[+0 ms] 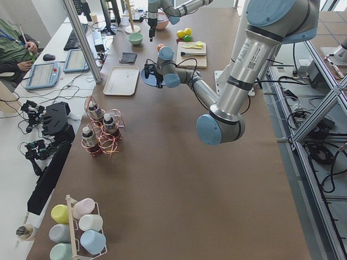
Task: Pick orange to plate
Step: 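Carry the blue plate to center with left gripper while right reaches toward orange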
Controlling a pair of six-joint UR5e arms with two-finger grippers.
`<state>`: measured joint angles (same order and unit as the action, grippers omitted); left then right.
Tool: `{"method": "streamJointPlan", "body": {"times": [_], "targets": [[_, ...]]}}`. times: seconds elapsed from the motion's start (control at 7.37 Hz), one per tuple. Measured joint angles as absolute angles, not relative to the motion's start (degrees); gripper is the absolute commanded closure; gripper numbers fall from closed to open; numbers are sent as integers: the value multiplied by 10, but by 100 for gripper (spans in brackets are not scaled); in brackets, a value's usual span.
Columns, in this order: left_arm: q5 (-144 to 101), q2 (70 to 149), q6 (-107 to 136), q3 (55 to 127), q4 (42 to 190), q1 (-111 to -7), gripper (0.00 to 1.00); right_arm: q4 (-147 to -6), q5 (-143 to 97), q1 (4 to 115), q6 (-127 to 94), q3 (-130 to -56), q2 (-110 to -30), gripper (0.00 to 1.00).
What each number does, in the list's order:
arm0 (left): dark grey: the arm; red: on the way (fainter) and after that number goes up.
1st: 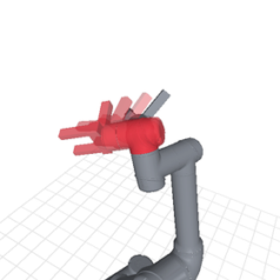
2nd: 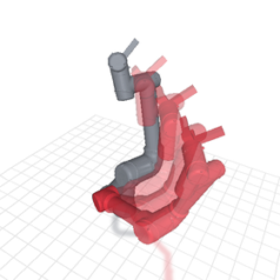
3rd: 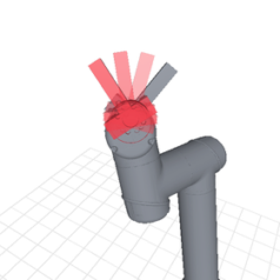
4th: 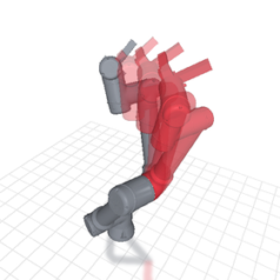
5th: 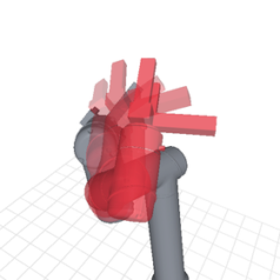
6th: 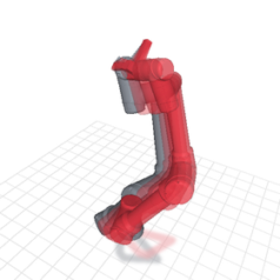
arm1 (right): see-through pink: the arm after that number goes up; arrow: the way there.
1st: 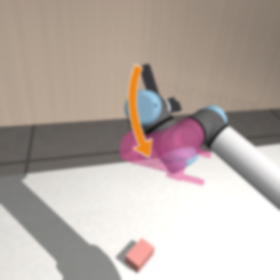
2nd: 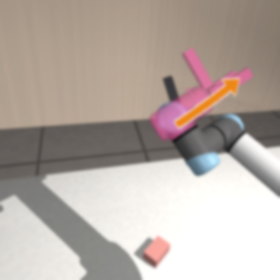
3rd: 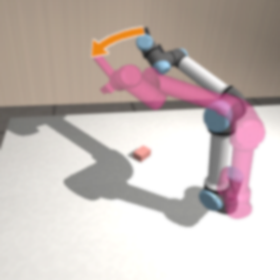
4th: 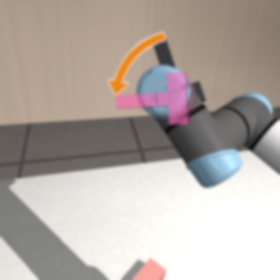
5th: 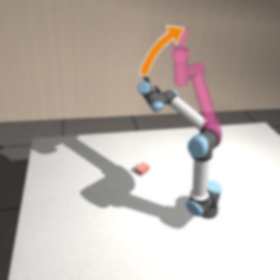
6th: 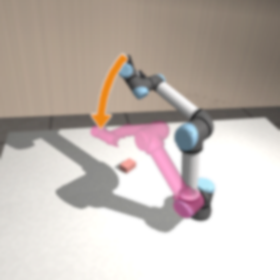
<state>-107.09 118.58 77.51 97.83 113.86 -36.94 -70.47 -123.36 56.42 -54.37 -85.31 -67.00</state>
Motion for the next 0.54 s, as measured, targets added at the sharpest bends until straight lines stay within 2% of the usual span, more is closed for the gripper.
{"method": "streamJointPlan", "body": {"times": [0.54], "targets": [[-958, 1209, 822, 963, 1132, -259, 100, -701, -1227, 547, -561, -851, -666, 0]]}}
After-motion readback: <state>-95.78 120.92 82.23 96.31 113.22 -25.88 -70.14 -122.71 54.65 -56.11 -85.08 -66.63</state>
